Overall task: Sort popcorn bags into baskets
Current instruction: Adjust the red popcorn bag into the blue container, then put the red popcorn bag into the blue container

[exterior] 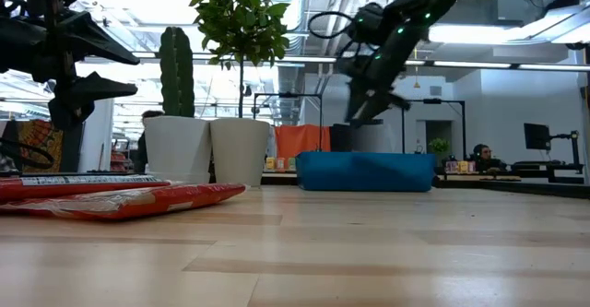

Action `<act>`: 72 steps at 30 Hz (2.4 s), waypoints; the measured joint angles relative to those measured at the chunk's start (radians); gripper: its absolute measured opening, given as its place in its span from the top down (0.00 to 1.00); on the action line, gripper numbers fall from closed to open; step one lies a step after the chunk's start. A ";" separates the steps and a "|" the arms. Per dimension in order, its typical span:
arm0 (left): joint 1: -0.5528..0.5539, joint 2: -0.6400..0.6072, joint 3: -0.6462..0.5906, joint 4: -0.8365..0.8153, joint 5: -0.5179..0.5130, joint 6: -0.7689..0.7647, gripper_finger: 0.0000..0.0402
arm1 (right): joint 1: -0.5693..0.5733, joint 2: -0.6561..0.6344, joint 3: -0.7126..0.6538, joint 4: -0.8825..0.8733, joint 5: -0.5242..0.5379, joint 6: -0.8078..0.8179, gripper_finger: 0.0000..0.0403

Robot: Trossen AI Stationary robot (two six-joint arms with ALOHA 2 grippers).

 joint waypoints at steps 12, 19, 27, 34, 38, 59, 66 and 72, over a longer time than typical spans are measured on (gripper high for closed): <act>0.000 0.000 0.000 -0.001 0.000 -0.017 0.54 | 0.049 0.157 -0.001 0.035 -0.047 0.046 0.70; 0.000 0.000 0.000 -0.001 -0.005 -0.005 0.54 | 0.017 0.151 -0.001 -0.069 0.000 0.060 0.75; 0.000 0.000 0.000 0.000 -0.013 -0.003 0.54 | 0.008 0.130 0.001 -0.003 -0.023 0.058 0.76; 0.000 0.000 0.000 0.000 -0.015 -0.050 0.54 | 0.056 0.112 0.053 0.073 -0.155 0.022 0.76; 0.000 0.000 0.000 0.000 -0.015 -0.093 0.54 | 0.135 0.113 0.088 0.076 -0.258 0.005 0.76; 0.000 0.005 0.018 -0.055 0.157 -0.172 0.54 | 0.622 0.205 0.090 0.140 0.012 0.094 0.67; 0.000 0.045 0.018 -0.058 0.212 -0.147 0.54 | 0.624 0.328 0.089 0.264 -0.042 0.253 0.47; 0.000 0.088 0.019 -0.061 0.277 -0.144 0.54 | 0.618 0.461 0.158 0.271 -0.119 0.320 0.42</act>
